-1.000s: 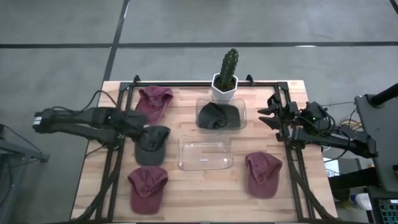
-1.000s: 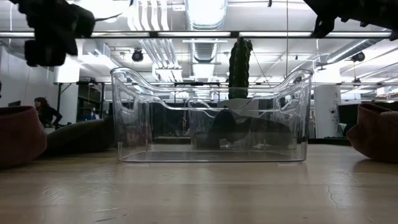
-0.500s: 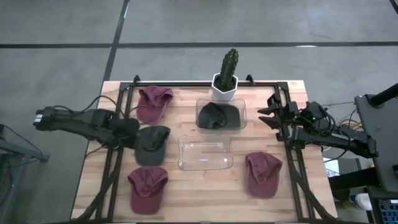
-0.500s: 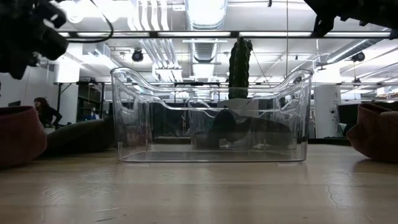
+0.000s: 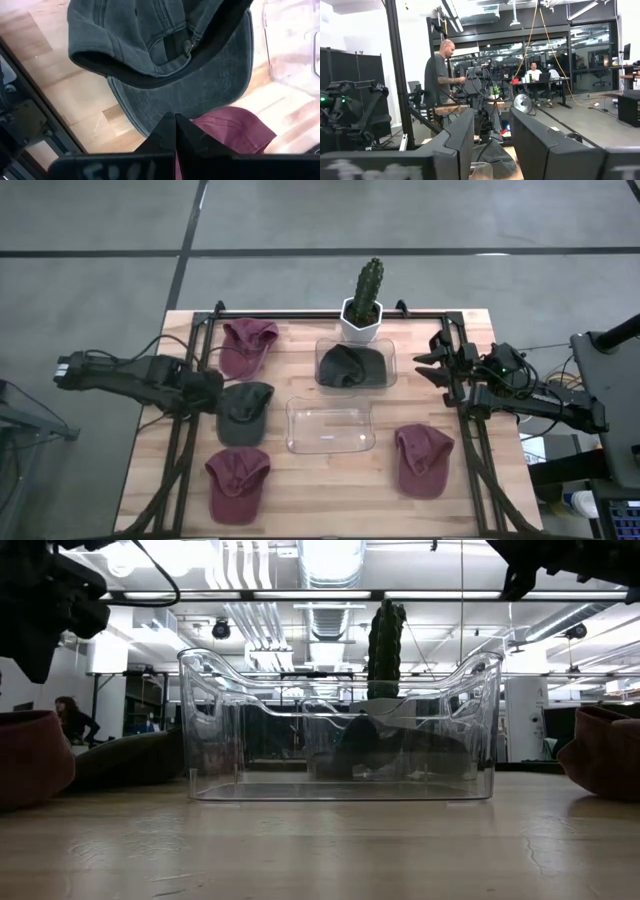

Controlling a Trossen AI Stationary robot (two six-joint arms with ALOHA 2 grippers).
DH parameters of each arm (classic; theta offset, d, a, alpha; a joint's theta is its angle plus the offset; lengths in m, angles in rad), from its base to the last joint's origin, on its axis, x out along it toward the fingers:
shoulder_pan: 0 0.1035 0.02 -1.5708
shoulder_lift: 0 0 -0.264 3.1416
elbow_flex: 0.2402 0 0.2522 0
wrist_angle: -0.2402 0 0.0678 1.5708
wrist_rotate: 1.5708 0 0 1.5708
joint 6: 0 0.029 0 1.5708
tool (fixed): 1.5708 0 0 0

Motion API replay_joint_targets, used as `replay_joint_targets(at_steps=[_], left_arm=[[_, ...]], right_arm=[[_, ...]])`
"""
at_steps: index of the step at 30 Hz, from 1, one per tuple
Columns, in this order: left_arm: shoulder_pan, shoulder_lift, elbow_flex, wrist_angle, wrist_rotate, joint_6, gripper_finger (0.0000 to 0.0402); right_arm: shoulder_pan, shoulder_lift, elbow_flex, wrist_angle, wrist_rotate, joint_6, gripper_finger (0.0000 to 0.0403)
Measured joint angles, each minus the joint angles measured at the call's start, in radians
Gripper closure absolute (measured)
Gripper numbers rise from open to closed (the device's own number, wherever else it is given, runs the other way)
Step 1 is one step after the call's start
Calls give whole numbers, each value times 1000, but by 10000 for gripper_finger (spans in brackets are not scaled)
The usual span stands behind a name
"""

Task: Pick & Place hat
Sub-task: Put the black cap into the top transparent bin

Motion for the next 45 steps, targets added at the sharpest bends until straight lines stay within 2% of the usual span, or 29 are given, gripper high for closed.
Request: replay_joint_targets(at_steps=[8,15,25,28,33,37,41,45], left_arm=[[0,12,0,0,-2,-57,401],[0,59,-2,0,-42,-60,401],[0,130,-2,4,-43,-24,400],[0,149,-2,4,-43,-23,384],[0,178,-2,0,-42,-32,327],[0,192,-2,0,15,-48,287],[0,198,-2,-19,116,-56,271],[0,203,-5,-35,105,-75,270]], right_arm=[[0,0,0,0,0,0,286],[0,0,0,0,0,0,277],[0,0,0,0,0,0,281],[0,0,0,0,0,-1,285],[0,0,0,0,0,-2,291],[0,-1,0,0,0,-4,291],[0,-1,-1,-1,0,-4,286],[0,-1,-1,-4,0,-4,282]])
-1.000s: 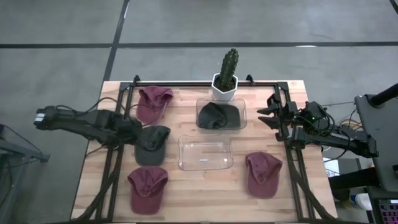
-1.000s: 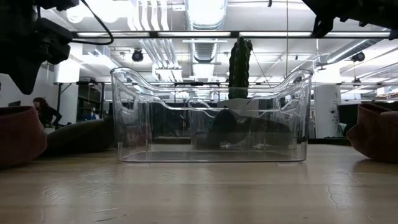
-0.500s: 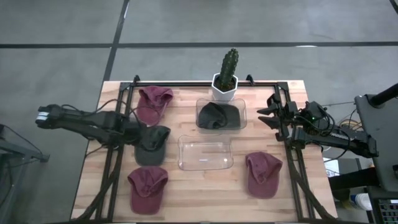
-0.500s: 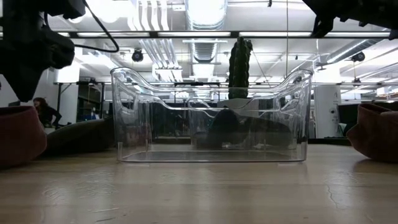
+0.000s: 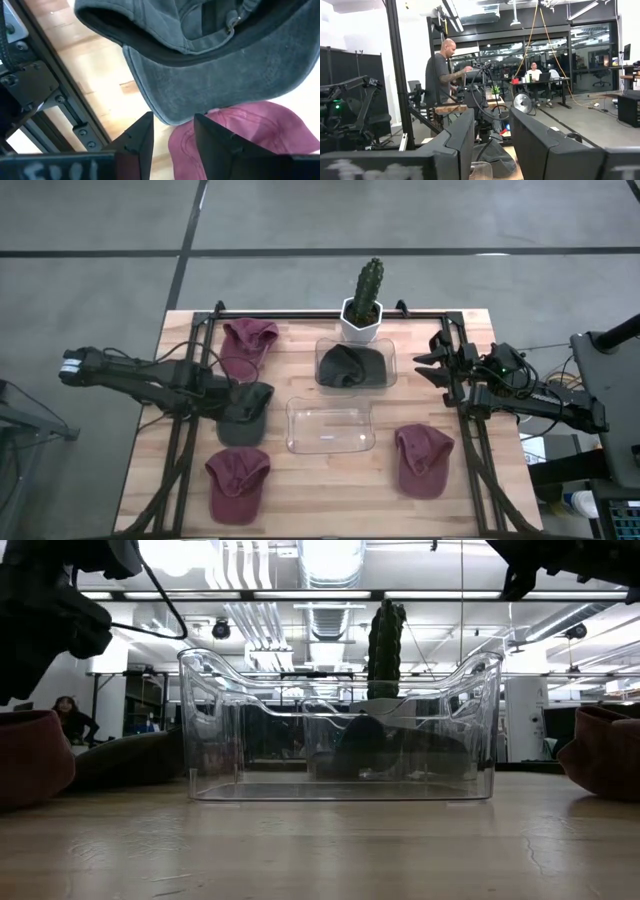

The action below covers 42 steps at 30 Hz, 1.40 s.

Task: Pick & Place hat
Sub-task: Put the black cap into the top transparent bin

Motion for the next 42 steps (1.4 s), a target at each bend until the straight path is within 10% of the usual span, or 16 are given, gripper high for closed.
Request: replay_joint_targets(at_steps=[42], left_arm=[[0,434,-19,62,-59,-21,271]], right_arm=[[0,0,-1,-53,0,1,298]])
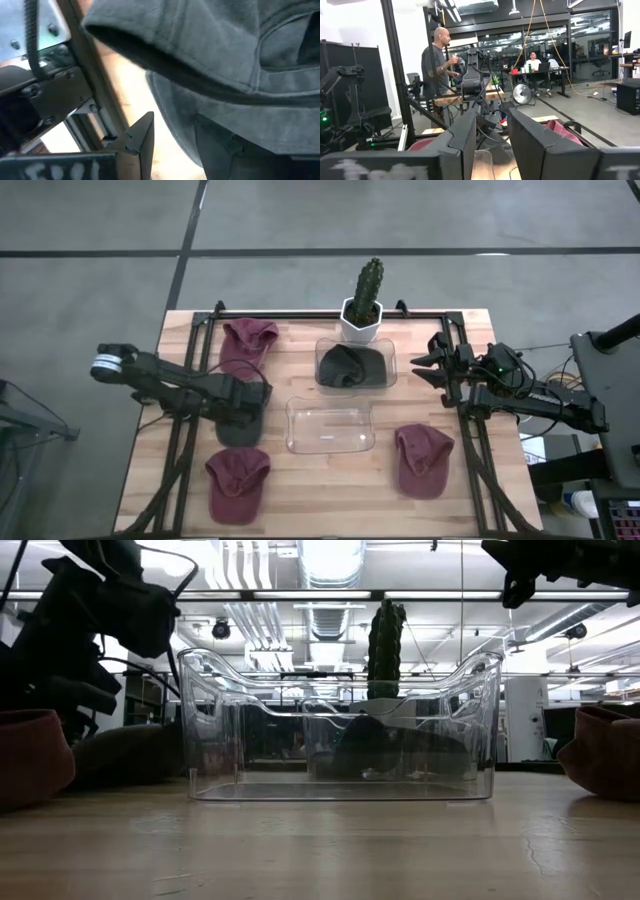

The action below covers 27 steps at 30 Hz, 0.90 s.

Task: Pick & Place hat
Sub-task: Put the black cap into the top transparent bin

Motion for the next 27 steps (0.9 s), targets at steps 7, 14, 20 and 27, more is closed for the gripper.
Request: replay_joint_targets(at_steps=[7,14,20,27], left_arm=[[0,-15,-5,71,-2,13,271],[0,-59,-14,73,7,10,271],[0,-106,-14,78,8,7,271],[0,-164,-47,145,9,-1,271]], right_arm=[[0,0,0,0,0,0,293],[0,0,0,0,0,0,289],[0,0,0,0,0,1,296],[0,-1,0,0,0,1,300]])
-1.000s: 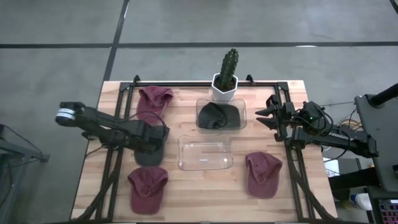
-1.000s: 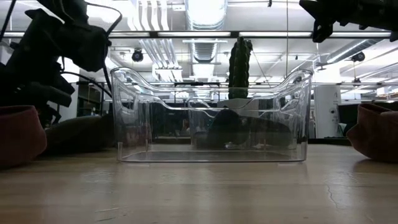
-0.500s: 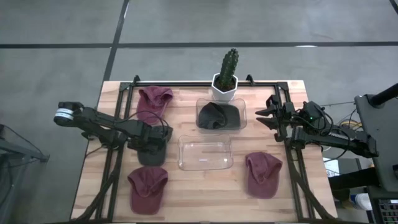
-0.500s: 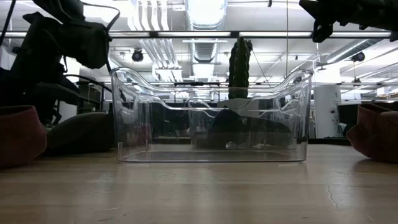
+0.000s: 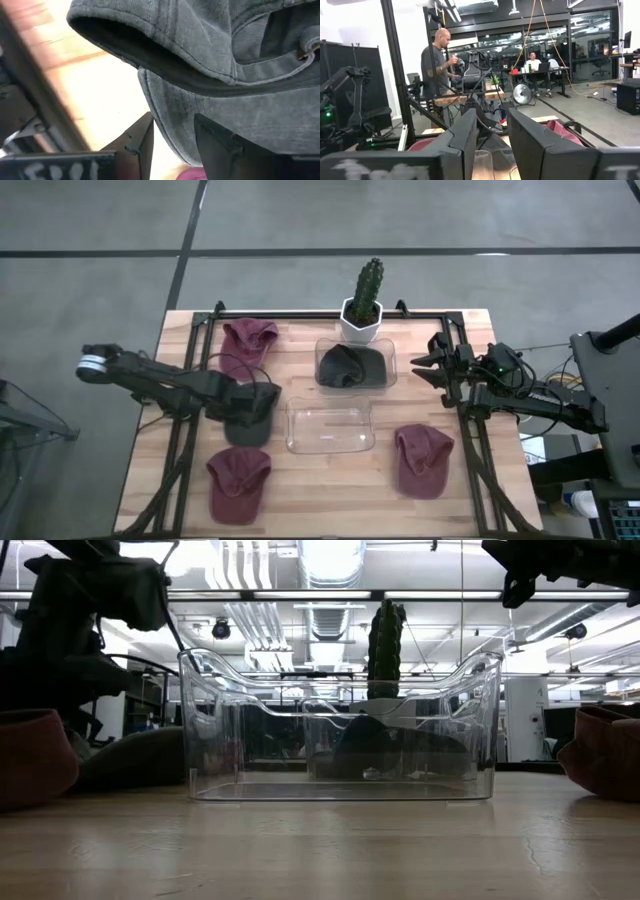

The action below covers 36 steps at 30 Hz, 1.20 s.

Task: Pick & Place hat
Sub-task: Put the black cap into the top transparent bin

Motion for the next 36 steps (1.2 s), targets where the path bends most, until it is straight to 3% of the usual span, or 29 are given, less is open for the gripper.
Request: replay_joint_targets(at_steps=[11,24,36], left_arm=[[0,-68,-48,30,0,-5,274],[0,-119,-154,231,1,-5,356],[1,-222,-151,208,-30,-19,395]], right_arm=[[0,0,1,0,0,3,295],[0,0,1,0,0,3,298],[0,0,1,1,0,2,305]])
